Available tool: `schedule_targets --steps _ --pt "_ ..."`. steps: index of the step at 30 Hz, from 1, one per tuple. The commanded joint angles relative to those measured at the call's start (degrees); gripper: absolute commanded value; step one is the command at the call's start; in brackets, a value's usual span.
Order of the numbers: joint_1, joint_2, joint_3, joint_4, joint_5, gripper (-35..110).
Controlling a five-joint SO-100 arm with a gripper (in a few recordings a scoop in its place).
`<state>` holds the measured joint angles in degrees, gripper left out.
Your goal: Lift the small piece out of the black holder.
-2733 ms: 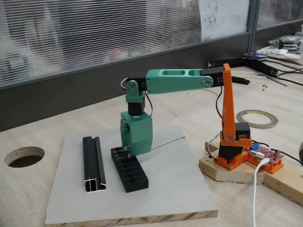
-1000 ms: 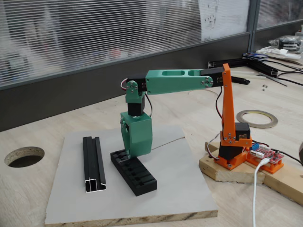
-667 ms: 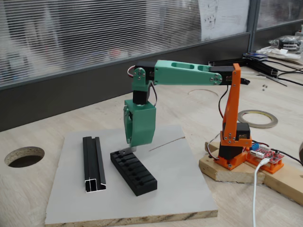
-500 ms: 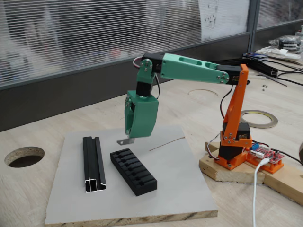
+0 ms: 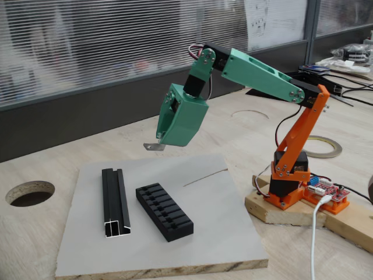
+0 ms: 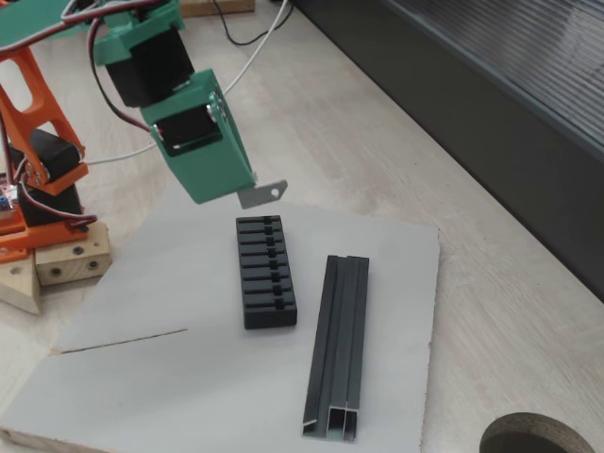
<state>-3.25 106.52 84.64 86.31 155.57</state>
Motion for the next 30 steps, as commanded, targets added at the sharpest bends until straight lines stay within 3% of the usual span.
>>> schedule_targets --steps 1,30 --pt "-0.7 3.1 -4.7 0.3 0.6 6" --pt "-0.8 3.1 -7.7 0.4 0.6 6"
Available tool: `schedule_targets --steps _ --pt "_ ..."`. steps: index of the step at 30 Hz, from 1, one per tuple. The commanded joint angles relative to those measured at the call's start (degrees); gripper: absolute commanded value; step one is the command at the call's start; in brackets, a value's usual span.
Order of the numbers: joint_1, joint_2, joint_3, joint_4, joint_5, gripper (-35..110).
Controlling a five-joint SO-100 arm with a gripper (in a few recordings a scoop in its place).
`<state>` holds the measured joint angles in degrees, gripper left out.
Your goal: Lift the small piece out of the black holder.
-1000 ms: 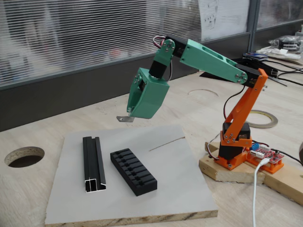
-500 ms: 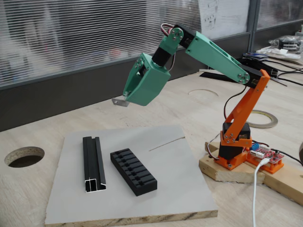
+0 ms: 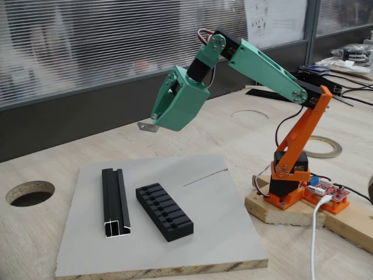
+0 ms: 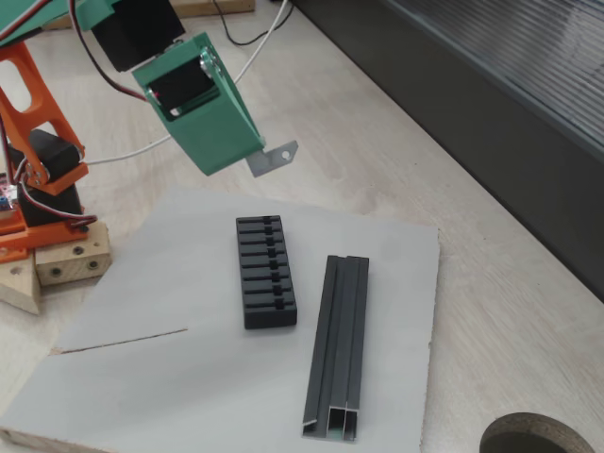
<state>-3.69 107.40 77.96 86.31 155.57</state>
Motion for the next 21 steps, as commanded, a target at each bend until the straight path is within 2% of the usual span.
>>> schedule_targets --steps 1,21 --pt "-0.4 2.2 -1.1 0.4 0.6 6" --pt "-0.4 1.4 -0.5 0.4 0.5 6"
